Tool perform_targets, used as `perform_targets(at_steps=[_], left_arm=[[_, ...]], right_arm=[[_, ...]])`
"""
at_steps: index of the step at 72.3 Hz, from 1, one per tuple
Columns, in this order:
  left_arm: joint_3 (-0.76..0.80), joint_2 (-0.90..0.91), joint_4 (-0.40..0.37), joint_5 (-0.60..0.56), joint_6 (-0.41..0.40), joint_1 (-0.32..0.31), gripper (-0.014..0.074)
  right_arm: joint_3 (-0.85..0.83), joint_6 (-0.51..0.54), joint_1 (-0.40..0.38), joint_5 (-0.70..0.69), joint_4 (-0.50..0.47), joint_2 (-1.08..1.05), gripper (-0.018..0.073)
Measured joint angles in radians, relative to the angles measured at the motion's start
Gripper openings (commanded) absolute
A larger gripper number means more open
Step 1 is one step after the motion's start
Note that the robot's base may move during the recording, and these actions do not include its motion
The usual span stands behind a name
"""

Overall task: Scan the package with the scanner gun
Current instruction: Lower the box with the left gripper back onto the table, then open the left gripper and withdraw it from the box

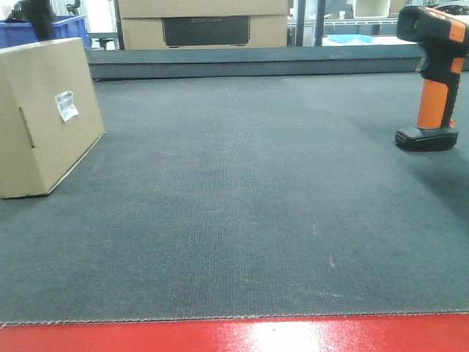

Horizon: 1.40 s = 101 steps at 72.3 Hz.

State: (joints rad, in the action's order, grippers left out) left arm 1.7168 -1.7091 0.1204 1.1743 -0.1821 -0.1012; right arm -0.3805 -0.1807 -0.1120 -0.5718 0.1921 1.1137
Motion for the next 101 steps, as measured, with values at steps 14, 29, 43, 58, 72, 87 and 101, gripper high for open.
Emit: perform_targets(at_steps=[14, 29, 43, 58, 72, 87, 101], left_arm=[[-0.057, 0.115, 0.061, -0.002, -0.003, 0.0, 0.0174], [-0.273, 0.274, 0.064, -0.168, -0.025, 0.0, -0.0111], [-0.533, 0.432, 0.064, -0.424, -0.053, 0.0, -0.0111], [-0.793, 0.588, 0.031, -0.671, -0.079, 0.055, -0.0111], [-1.019, 0.735, -0.017, -0.866, -0.083, 0.176, -0.0111], [-1.186, 0.924, -0.056, -0.98, -0.086, 0.202, -0.0111], [-1.281, 1.121, -0.077, -1.007, -0.086, 0.202, -0.0111]], right_arm=[[0.0, 0.0, 0.0, 0.078, 0.004, -0.078, -0.0169], [0.0, -0.007, 0.0, 0.109, 0.004, -0.104, -0.0169], [0.005, -0.1, 0.0, 0.115, 0.004, -0.104, -0.0169], [0.065, -0.153, 0.0, 0.139, 0.004, -0.171, -0.0169], [0.124, -0.156, 0.0, 0.266, 0.004, -0.343, -0.0169], [0.16, -0.158, 0.0, 0.377, 0.004, -0.538, -0.0169], [0.164, -0.158, 0.0, 0.507, 0.004, -0.686, -0.0169]])
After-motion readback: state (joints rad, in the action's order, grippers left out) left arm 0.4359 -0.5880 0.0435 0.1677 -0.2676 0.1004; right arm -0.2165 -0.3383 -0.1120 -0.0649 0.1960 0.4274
